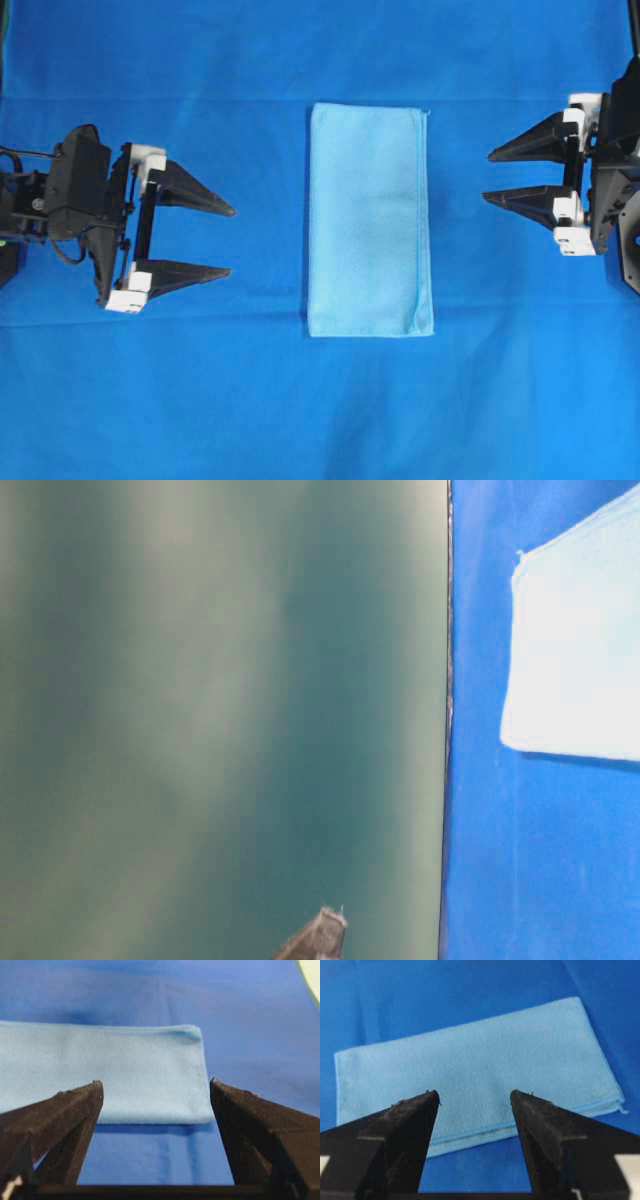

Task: Fold the light blue towel.
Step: 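Withdraw both open grippers outward to the sides, then move both grippers to the strip's top corners and pinch them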

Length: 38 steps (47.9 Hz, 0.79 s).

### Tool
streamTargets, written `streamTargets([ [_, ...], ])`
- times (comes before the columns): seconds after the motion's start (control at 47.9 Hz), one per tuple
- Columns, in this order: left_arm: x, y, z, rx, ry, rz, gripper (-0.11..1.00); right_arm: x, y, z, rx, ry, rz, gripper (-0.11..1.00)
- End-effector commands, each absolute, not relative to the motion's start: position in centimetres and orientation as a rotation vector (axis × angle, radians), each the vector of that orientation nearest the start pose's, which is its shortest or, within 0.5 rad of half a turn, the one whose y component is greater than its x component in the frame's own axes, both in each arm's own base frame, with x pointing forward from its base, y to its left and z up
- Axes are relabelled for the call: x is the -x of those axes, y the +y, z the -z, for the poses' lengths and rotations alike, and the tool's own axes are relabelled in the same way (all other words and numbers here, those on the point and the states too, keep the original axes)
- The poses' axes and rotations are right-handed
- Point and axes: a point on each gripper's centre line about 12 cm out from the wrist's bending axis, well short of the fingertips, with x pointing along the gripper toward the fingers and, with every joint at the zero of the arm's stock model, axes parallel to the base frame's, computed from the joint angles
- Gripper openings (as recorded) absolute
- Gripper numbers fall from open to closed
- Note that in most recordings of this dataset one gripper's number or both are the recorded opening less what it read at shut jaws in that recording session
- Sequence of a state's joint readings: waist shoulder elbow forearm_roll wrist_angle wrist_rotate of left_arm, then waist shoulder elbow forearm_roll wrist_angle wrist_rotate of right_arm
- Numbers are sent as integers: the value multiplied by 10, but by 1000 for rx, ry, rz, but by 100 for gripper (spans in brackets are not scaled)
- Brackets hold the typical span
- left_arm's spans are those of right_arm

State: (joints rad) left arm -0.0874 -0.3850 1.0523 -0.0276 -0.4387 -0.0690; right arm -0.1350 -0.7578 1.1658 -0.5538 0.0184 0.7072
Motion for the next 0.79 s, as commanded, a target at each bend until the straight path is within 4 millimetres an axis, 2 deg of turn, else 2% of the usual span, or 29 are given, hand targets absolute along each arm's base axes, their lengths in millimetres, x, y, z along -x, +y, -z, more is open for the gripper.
streamTargets([
  [0.0,-300,-24,-224,78,201,63,82,-221,-33,-224,-177,394,181,62],
  [0.188,-312,-16,-226,56,199,37,82,-222,-44,-227,-185,383,225,62],
  [0.292,-321,1,-227,45,199,-15,82,-227,-57,-229,-184,389,272,62],
  [0.439,-334,29,-222,34,217,-97,82,-238,-86,-218,-186,447,363,62],
  [0.543,-345,55,-209,38,254,-169,82,-250,-107,-203,-187,519,411,62],
  [0.773,-371,100,-169,64,350,-273,82,-281,-136,-171,-176,653,436,62],
])
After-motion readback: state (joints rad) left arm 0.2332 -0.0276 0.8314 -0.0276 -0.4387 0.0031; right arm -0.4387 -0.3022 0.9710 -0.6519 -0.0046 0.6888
